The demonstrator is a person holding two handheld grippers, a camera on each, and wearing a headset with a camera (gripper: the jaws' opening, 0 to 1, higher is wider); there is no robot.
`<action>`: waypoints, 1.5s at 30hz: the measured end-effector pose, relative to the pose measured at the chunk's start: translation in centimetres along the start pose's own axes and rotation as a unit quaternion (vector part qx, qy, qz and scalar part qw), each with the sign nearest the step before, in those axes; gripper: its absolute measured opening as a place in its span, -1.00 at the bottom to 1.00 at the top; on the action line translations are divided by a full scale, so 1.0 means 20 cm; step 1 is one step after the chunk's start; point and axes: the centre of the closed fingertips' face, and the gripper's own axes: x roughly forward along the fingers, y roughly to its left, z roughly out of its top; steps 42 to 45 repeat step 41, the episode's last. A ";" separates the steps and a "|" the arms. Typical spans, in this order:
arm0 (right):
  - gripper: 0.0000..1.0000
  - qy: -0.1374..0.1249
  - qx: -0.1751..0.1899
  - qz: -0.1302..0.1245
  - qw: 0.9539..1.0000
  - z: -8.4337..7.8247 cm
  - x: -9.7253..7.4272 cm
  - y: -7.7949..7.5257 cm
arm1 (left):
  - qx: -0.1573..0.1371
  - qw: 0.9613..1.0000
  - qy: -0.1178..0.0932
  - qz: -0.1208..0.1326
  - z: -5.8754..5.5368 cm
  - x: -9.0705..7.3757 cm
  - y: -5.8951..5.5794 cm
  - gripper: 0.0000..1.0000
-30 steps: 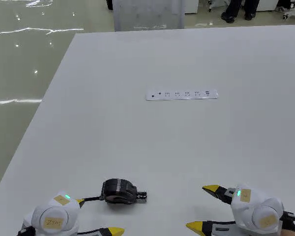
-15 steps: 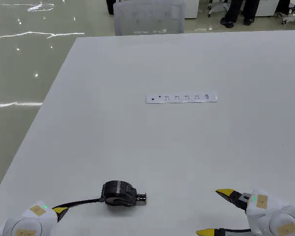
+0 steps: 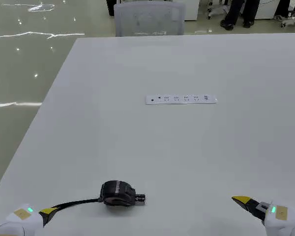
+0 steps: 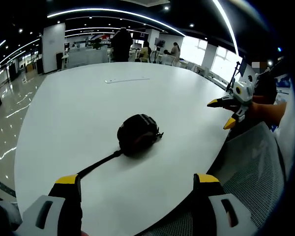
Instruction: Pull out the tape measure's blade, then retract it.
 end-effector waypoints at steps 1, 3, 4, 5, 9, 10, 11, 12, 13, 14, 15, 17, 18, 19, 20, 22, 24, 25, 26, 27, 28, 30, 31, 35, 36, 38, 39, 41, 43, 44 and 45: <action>0.59 0.002 0.002 -0.002 1.000 -0.01 -0.01 0.00 | 0.000 1.000 -0.003 -0.003 0.00 -0.01 0.00 0.85; 0.61 0.004 0.004 -0.003 1.000 -0.02 -0.02 -0.01 | 0.003 1.000 -0.004 -0.007 0.00 -0.01 -0.01 0.87; 0.62 0.007 0.006 -0.003 1.000 -0.03 -0.02 -0.01 | 0.002 1.000 -0.005 -0.011 0.00 -0.02 -0.01 0.87; 0.64 0.008 0.007 -0.004 1.000 -0.04 -0.03 -0.01 | 0.001 1.000 -0.007 -0.012 0.00 -0.02 -0.01 0.88; 0.68 0.010 0.014 -0.012 1.000 -0.06 -0.07 -0.03 | 0.010 1.000 -0.005 -0.020 -0.01 -0.04 -0.02 0.90; 0.68 0.011 0.014 -0.013 1.000 -0.06 -0.08 -0.04 | 0.014 1.000 -0.004 -0.021 -0.01 -0.04 -0.03 0.90; 0.69 0.012 0.014 -0.014 1.000 -0.07 -0.08 -0.04 | 0.019 0.999 -0.002 -0.029 -0.02 -0.04 -0.04 0.90; 0.70 0.014 0.014 -0.015 1.000 -0.08 -0.09 -0.05 | 0.020 0.999 -0.002 -0.032 -0.01 -0.05 -0.05 0.90; 0.71 0.014 0.014 -0.016 1.000 -0.08 -0.10 -0.05 | 0.023 0.999 -0.003 -0.032 -0.01 -0.05 -0.05 0.90; 0.71 0.015 0.015 -0.017 1.000 -0.08 -0.11 -0.05 | 0.027 0.999 -0.002 -0.033 -0.01 -0.05 -0.05 0.90; 0.72 0.015 0.016 -0.018 1.000 -0.08 -0.11 -0.06 | 0.030 0.999 -0.003 -0.035 -0.01 -0.05 -0.06 0.90; 0.74 0.014 0.018 -0.019 1.000 -0.08 -0.13 -0.06 | 0.034 0.999 -0.006 -0.033 0.00 -0.06 -0.05 0.92; 0.75 0.014 0.019 -0.019 1.000 -0.08 -0.13 -0.06 | 0.033 0.999 -0.006 -0.034 0.00 -0.06 -0.05 0.92; 0.75 0.015 0.019 -0.021 0.999 -0.09 -0.13 -0.06 | 0.030 0.999 -0.007 -0.034 0.00 -0.06 -0.04 0.93; 0.75 0.016 0.017 -0.022 0.999 -0.10 -0.13 -0.06 | 0.028 0.999 -0.008 -0.033 0.00 -0.07 -0.04 0.94; 0.76 0.016 0.019 -0.021 0.999 -0.10 -0.13 -0.06 | 0.028 0.999 -0.004 -0.031 -0.01 -0.07 -0.03 0.95; 0.76 0.017 0.019 -0.020 0.999 -0.10 -0.13 -0.06 | 0.024 0.999 -0.005 -0.030 -0.02 -0.07 -0.02 0.95; 0.76 0.017 0.020 -0.020 0.999 -0.10 -0.13 -0.06 | 0.023 0.999 -0.006 -0.031 -0.02 -0.07 -0.02 0.95; 0.76 0.016 0.021 -0.020 0.999 -0.10 -0.13 -0.06 | 0.023 0.999 -0.005 -0.030 -0.02 -0.07 -0.02 0.95; 0.76 0.016 0.021 -0.019 0.999 -0.09 -0.13 -0.06 | 0.024 0.999 -0.004 -0.029 -0.02 -0.07 -0.01 0.95; 0.76 0.016 0.021 -0.019 0.999 -0.09 -0.13 -0.06 | 0.025 0.999 -0.004 -0.029 -0.02 -0.07 -0.01 0.95; 0.76 0.015 0.020 -0.019 0.999 -0.09 -0.13 -0.05 | 0.024 0.999 -0.005 -0.028 -0.02 -0.07 0.00 0.95; 0.76 0.015 0.020 -0.019 0.999 -0.09 -0.13 -0.05 | 0.024 0.999 -0.005 -0.028 -0.01 -0.07 0.00 0.95; 0.76 0.016 0.022 -0.018 0.999 -0.09 -0.13 -0.05 | 0.027 0.999 -0.003 -0.027 -0.02 -0.07 0.00 0.95; 0.76 0.016 0.022 -0.017 0.999 -0.09 -0.13 -0.05 | 0.027 0.999 -0.003 -0.028 -0.01 -0.07 0.00 0.95; 0.76 0.017 0.019 -0.017 1.000 -0.09 -0.13 -0.05 | 0.028 0.999 -0.003 -0.027 -0.01 -0.07 0.00 0.95; 0.76 0.017 0.021 -0.016 0.999 -0.09 -0.13 -0.05 | 0.027 0.999 -0.001 -0.028 -0.02 -0.07 0.00 0.95; 0.76 0.017 0.021 -0.017 0.999 -0.09 -0.13 -0.05 | 0.027 0.999 -0.002 -0.027 -0.02 -0.07 0.01 0.95; 0.76 0.017 0.021 -0.017 0.999 -0.09 -0.13 -0.05 | 0.027 0.999 -0.002 -0.027 -0.02 -0.07 0.01 0.95; 0.76 0.017 0.021 -0.017 0.999 -0.09 -0.13 -0.05 | 0.027 0.999 -0.002 -0.027 -0.02 -0.07 0.01 0.95; 0.76 0.017 0.021 -0.017 0.999 -0.09 -0.13 -0.05 | 0.027 0.999 -0.002 -0.027 -0.02 -0.07 0.01 0.95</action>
